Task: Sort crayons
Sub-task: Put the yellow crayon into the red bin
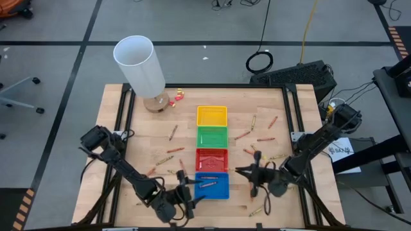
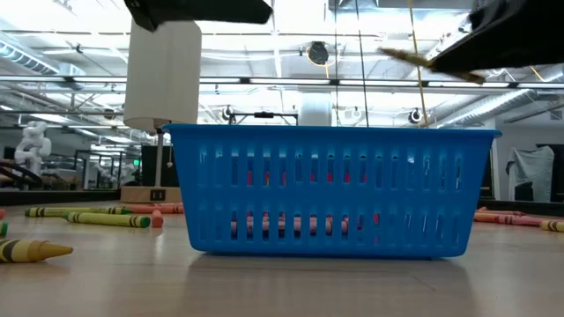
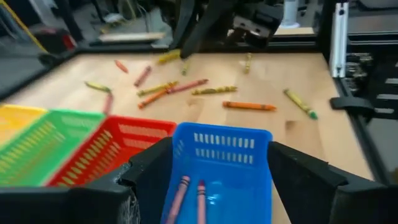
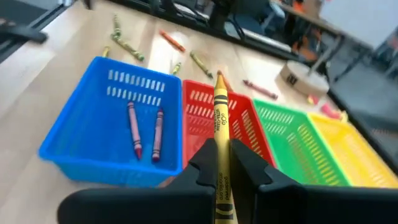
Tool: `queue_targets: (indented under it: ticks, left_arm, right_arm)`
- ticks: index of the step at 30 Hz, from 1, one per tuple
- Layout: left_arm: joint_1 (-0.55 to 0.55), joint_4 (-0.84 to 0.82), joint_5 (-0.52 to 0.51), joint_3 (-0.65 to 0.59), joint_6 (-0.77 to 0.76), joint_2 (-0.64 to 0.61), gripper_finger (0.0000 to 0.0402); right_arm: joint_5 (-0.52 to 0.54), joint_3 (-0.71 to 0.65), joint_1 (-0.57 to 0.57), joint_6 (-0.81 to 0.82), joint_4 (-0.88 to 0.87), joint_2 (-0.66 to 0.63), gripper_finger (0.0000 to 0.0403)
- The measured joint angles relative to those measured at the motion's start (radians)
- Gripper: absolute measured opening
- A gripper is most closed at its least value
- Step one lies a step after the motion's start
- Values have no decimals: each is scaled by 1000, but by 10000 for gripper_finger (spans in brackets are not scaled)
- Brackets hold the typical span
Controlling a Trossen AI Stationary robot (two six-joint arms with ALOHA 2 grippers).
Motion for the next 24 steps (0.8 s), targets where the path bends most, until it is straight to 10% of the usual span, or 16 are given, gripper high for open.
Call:
queue_targets:
  ticks: [15,24]
  left_arm:
    - [-15,-52,-64,-1,214,-119,263]
    - [-54,-391,-110,-32,-50,-187,262]
  right_arm:
    - [-351,0,-316,16,204,0,4]
    - [-445,0,-421,89,217,0,4]
